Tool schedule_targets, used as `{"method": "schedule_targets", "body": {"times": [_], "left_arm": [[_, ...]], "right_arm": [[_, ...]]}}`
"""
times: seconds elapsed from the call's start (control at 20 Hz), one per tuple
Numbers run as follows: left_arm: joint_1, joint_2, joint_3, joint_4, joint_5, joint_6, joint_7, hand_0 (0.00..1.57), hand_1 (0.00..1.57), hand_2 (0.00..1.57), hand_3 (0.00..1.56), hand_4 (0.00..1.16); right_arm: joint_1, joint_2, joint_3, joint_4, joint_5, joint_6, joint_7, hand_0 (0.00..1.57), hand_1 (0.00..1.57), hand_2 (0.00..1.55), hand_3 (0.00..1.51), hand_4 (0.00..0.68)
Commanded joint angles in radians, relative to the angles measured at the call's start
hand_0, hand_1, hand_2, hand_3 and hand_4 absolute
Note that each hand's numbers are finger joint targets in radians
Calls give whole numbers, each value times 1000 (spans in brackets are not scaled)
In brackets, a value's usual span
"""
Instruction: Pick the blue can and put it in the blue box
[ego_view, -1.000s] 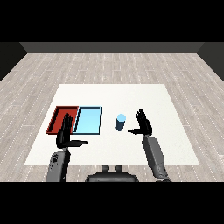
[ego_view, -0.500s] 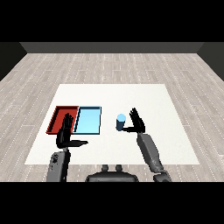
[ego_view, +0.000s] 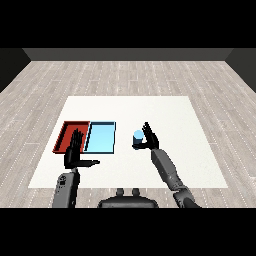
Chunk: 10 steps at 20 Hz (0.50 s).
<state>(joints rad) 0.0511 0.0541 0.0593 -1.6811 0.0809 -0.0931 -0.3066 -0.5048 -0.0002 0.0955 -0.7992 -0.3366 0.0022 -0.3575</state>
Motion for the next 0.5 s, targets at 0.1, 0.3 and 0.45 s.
{"method": "schedule_targets", "body": {"times": [0.1,0.3,0.45], "left_arm": [[24,-4,-2,-89,14,9,64,0,0,0,0,0],[-37,4,19,12,32,-10,41,0,0,0,0,0],[-35,-25,-8,22,-27,31,-7,0,0,0,0,0]], "right_arm": [[-66,0,25,84,-16,-21,-19,0,0,0,0,0],[-131,0,58,170,-53,-51,-28,0,0,0,0,0],[-195,0,119,296,-140,-48,-105,0,0,0,0,0]]}}
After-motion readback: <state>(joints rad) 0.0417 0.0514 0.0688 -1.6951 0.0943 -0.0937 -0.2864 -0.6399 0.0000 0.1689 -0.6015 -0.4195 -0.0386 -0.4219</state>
